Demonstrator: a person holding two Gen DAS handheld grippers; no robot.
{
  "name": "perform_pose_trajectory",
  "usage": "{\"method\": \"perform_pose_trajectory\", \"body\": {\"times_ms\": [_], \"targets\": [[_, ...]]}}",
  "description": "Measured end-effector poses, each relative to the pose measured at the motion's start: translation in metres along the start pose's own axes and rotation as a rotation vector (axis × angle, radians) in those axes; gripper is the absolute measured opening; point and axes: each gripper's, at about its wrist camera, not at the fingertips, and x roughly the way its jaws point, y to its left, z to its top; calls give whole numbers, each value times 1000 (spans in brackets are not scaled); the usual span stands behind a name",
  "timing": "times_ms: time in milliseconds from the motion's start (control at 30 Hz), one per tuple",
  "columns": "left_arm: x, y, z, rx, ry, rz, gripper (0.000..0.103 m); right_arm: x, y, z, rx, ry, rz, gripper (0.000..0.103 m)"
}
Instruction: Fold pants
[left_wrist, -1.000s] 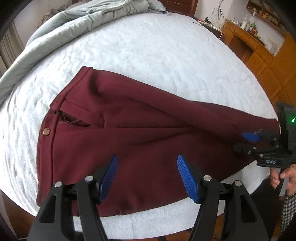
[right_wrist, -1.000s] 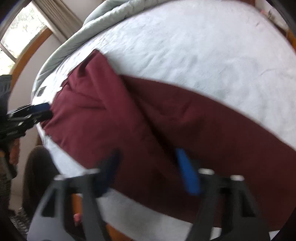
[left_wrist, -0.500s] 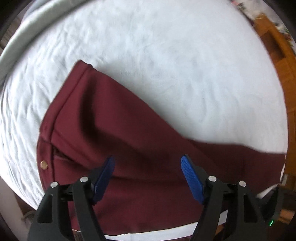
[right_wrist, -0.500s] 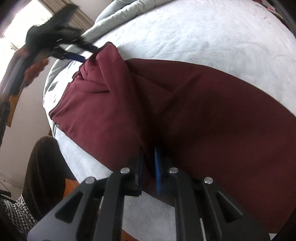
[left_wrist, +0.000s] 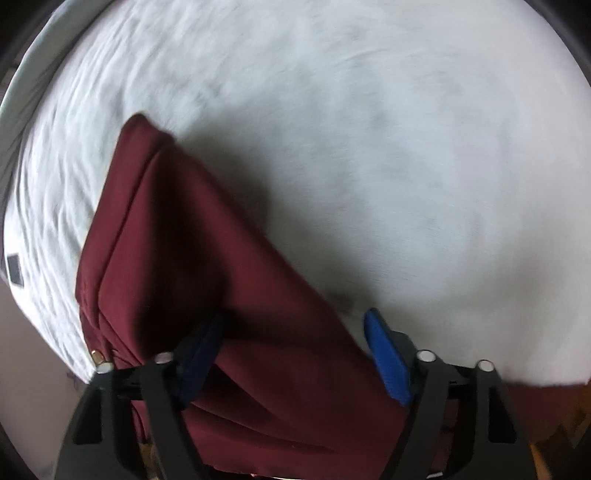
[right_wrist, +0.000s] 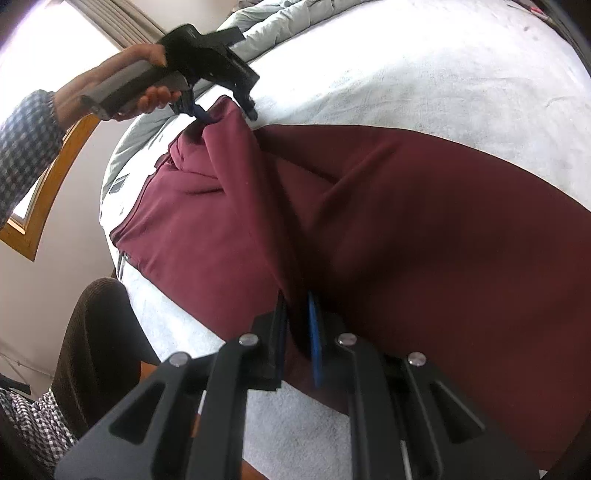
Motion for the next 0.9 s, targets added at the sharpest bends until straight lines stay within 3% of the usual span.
{"method": "perform_pose_trajectory", "body": {"times_ms": [67,133,200,333,433,500,700,800,900], "targets": [[1,7,-1,-28,-6,-23,52,-2,0,0,-4,-3,-2,11],[-3,16,-9,-59,-23,-94,25,-4,-1,0,5,-9,2,11],[-15,25,-24,-81,-79,-149,17,-6,-3,-1,16,-16,6,11],[-46,56,-80,-115,-285,-265,15,-12,-4,-2,20,-23,-3,12],[-60,87,-156,-148,-473,-355,15,-17,-2,-2,14,-24,-12,12],[-52,106,-200,-184,-541,-403,15,-20,-2,-4,11,-21,-23,12],[11,135,-284,-300,-566,-484,15,-24,4,-11,12,8,-69,12],[52,139,-292,-350,-513,-539,17,-24,7,-11,26,17,-85,15],[85,151,-294,-396,-487,-644,20,-28,12,-9,39,23,-109,26]]}}
